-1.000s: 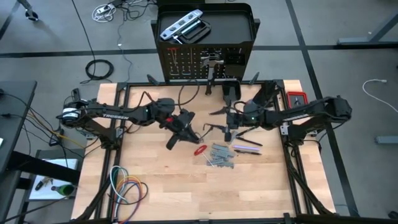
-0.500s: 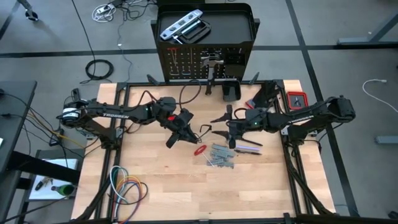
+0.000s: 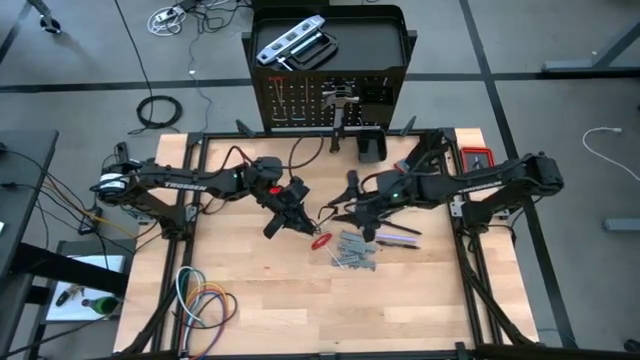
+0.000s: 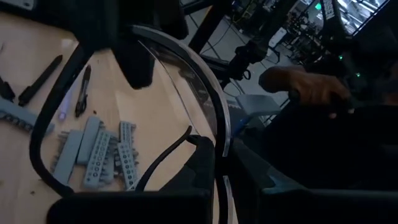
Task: Hang tools onto peg board
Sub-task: Hang the top glasses onto the peg board
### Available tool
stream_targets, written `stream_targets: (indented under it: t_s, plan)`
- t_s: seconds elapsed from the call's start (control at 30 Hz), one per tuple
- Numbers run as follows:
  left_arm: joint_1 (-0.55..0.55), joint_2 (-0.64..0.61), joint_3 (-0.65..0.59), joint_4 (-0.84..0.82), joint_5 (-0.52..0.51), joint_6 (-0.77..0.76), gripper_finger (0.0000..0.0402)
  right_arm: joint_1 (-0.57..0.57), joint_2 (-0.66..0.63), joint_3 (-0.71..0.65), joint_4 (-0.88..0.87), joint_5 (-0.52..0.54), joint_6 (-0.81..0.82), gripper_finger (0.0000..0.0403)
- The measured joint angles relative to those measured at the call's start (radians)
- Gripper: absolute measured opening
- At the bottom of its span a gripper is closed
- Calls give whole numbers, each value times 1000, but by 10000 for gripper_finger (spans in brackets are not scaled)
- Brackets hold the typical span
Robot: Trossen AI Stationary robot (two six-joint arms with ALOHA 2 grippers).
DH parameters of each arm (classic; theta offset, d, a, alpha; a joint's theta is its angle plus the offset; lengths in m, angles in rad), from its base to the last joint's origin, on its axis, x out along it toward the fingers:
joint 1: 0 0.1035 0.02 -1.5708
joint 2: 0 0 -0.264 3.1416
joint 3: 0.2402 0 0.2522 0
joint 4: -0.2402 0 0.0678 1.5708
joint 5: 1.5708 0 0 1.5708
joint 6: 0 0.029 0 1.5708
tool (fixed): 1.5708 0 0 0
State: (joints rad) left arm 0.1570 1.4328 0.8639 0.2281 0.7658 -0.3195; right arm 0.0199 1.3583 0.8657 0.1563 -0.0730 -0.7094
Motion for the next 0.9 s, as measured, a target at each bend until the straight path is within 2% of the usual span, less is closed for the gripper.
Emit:
stream_targets:
  t_s: [0.17,0.3,0.4,0.63,0.7,0.8,0.9]
  plan:
    - [0,0,0,1,3,-1,29,24,54,17,3,1,-69,155]
    - [0,0,0,-12,-2,-3,29,26,82,16,3,2,-70,92]
    - [-2,-1,0,-36,-71,-1,33,23,84,16,-4,11,-54,43]
    - [1,-2,0,-40,-252,83,94,22,71,14,-17,77,-10,43]
    - [8,-15,0,-41,-302,117,117,22,70,16,-19,76,1,59]
    - [24,-47,7,-40,-416,176,147,25,69,16,-32,89,10,74]
    - [28,-92,8,-50,-529,257,169,23,69,16,-41,117,26,63]
